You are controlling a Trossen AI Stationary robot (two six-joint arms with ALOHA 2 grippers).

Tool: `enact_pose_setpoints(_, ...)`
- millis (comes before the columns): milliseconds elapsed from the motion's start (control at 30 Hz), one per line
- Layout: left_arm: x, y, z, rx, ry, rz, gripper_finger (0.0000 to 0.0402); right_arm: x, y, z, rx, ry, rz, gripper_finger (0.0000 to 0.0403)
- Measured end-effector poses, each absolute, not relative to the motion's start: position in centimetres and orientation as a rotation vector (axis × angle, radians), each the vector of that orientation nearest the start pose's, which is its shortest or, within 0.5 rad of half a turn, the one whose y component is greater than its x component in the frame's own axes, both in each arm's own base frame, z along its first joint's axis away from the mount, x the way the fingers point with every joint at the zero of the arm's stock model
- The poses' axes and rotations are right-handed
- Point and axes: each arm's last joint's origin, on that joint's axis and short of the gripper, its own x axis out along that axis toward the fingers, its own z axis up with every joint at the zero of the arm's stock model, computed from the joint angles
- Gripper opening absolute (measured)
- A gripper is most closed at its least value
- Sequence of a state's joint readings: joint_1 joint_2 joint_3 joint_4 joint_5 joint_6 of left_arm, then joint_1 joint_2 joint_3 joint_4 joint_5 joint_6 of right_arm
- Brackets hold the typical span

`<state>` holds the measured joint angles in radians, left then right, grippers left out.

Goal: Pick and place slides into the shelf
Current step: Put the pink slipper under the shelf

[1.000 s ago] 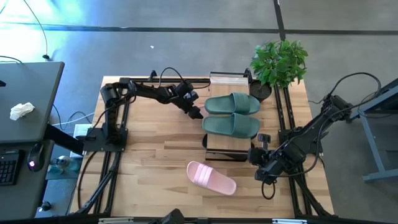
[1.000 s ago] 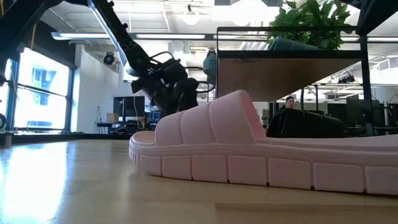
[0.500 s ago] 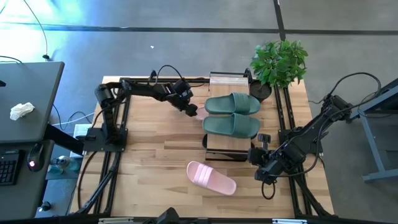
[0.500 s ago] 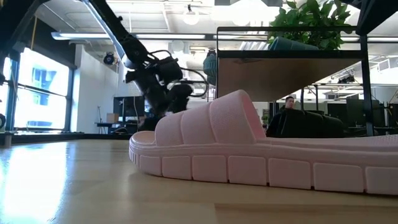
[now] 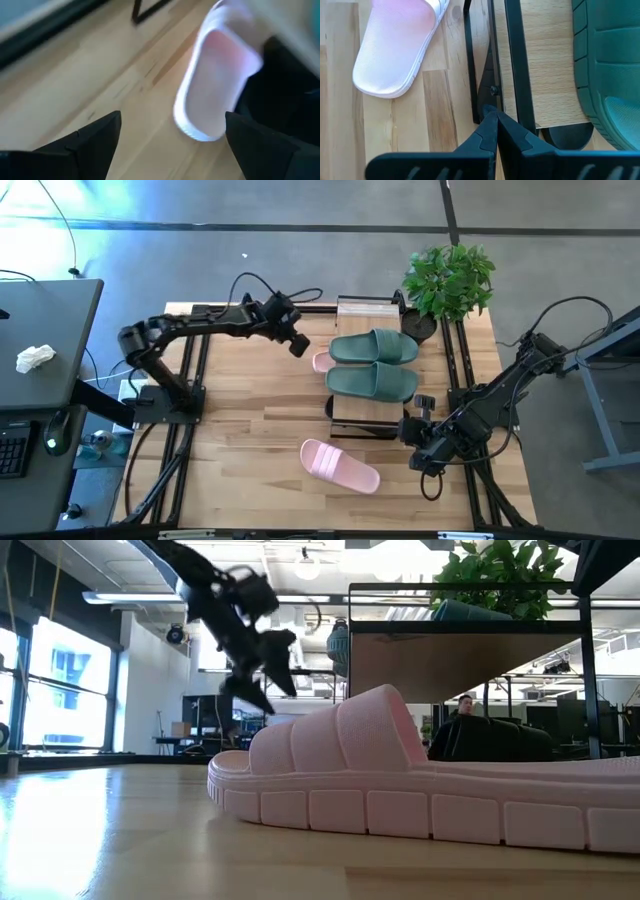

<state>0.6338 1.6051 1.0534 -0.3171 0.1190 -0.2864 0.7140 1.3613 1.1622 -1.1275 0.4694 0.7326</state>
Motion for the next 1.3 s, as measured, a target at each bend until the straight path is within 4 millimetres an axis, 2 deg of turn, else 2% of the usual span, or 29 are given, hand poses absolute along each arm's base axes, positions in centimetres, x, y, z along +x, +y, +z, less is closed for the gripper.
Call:
enact_pose_setpoints(167, 27.4, 16.4, 24.7, -0.461, 0.679, 0.527, 0.0337, 19.0, 14.7, 28.1, -0.086, 1.076, -0.196, 0.0)
enact_pose_setpoints(300, 28.4, 12.7, 27.0, -0.373, 0.602, 0.456, 0.0337, 19.0, 14.7, 28.1, -0.086, 1.077, -0.196, 0.0)
enact_pose_setpoints(467, 29.8, 6.9, 28.9, -0.235, 0.511, 0.373, 0.0337, 19.0, 14.7, 28.1, -0.091, 1.077, -0.193, 0.0)
enact_pose_setpoints(600, 30.7, 1.7, 29.6, -0.106, 0.446, 0.358, 0.0337, 19.0, 14.7, 28.1, -0.096, 1.078, -0.19, 0.0)
enact_pose_setpoints(733, 30.7, -3.6, 30.2, -0.023, 0.37, 0.302, 0.0337, 19.0, 14.7, 28.1, -0.097, 1.082, -0.184, 0.0)
enact_pose_setpoints(867, 30.2, -7.8, 30.8, -0.009, 0.302, 0.205, 0.0337, 19.0, 14.7, 28.1, -0.102, 1.088, -0.175, 0.0)
enact_pose_setpoints(1100, 29.0, -11.5, 30.7, -0.187, 0.312, 0.075, 0.0337, 18.9, 14.8, 28.1, -0.095, 1.113, -0.144, 0.0)
enact_pose_setpoints(1200, 28.8, -12.6, 29.5, -0.262, 0.409, 0.011, 0.0337, 18.9, 14.8, 28.1, -0.093, 1.118, -0.14, 0.0)
enact_pose_setpoints(1300, 28.5, -13.2, 28.0, -0.368, 0.537, 0.026, 0.0337, 18.9, 14.8, 28.1, -0.091, 1.118, -0.14, 0.0)
